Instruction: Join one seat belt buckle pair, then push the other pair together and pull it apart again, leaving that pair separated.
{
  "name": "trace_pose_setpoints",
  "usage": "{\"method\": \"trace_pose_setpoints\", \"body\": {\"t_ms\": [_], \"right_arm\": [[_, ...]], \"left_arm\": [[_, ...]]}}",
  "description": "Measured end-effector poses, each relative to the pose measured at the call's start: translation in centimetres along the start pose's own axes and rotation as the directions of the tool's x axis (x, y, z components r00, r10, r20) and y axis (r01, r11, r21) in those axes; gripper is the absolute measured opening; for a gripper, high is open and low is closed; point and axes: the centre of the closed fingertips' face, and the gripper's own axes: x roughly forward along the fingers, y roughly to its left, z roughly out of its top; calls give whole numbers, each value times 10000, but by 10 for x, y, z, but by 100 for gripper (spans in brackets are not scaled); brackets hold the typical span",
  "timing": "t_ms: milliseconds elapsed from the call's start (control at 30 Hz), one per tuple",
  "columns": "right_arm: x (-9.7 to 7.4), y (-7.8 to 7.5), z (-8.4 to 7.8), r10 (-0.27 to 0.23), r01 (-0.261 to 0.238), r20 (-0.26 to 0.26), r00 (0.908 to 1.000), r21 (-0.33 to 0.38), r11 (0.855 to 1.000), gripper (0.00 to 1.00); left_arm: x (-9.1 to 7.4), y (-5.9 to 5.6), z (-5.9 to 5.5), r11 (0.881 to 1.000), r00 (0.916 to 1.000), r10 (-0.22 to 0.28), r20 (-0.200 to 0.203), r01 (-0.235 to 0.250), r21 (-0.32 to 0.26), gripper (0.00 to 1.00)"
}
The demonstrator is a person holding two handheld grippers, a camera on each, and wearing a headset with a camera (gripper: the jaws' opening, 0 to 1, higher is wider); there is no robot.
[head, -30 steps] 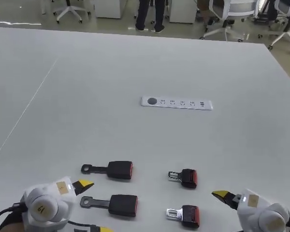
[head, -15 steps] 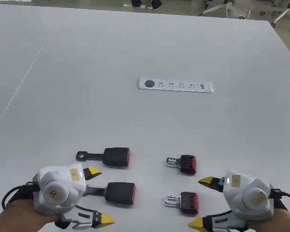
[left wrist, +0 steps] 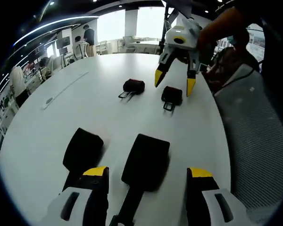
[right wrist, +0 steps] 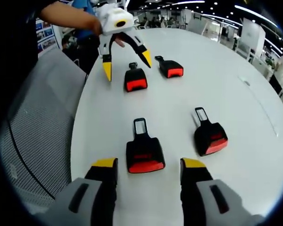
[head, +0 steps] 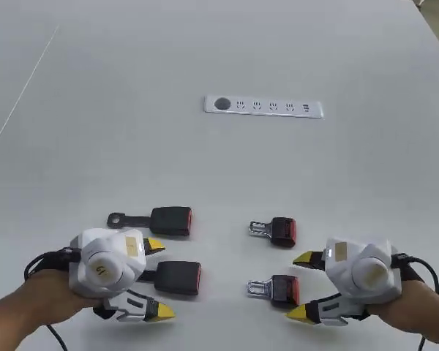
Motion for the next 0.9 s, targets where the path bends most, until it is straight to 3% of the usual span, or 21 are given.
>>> {"method": "trace_pose_setpoints", "body": {"t_ms": [367, 400, 500, 700, 800, 900], "right_arm": [[7, 1, -1, 359, -365, -198, 9992, -306, 9989, 48], [7, 2, -2, 428, -437, -245, 9988, -359, 9984, 47], [8, 3, -2, 509, -523, -309, 9982, -476, 9975, 44], [10, 3, -4, 625, -644, -369, 9974, -542, 9965, 41], [10, 4, -4, 688, -706, -344, 9970, -554, 9960, 37], [10, 3, -3, 686, -702, -288, 9972, -564, 9959, 36]], "left_arm": [[15, 3, -6, 9956, 9985, -468, -270, 489, 803, 59], [16, 5, -3, 9936, 9990, -418, -153, 431, 1040, 58], [16, 6, -3, 9934, 9988, -473, -160, 487, 1034, 56], [16, 5, -2, 9869, 9975, -622, -337, 665, 1470, 52], [13, 4, -4, 9831, 9959, -745, -514, 820, 1637, 41], [12, 1, -5, 9781, 9947, -866, -553, 954, 1849, 36]]}}
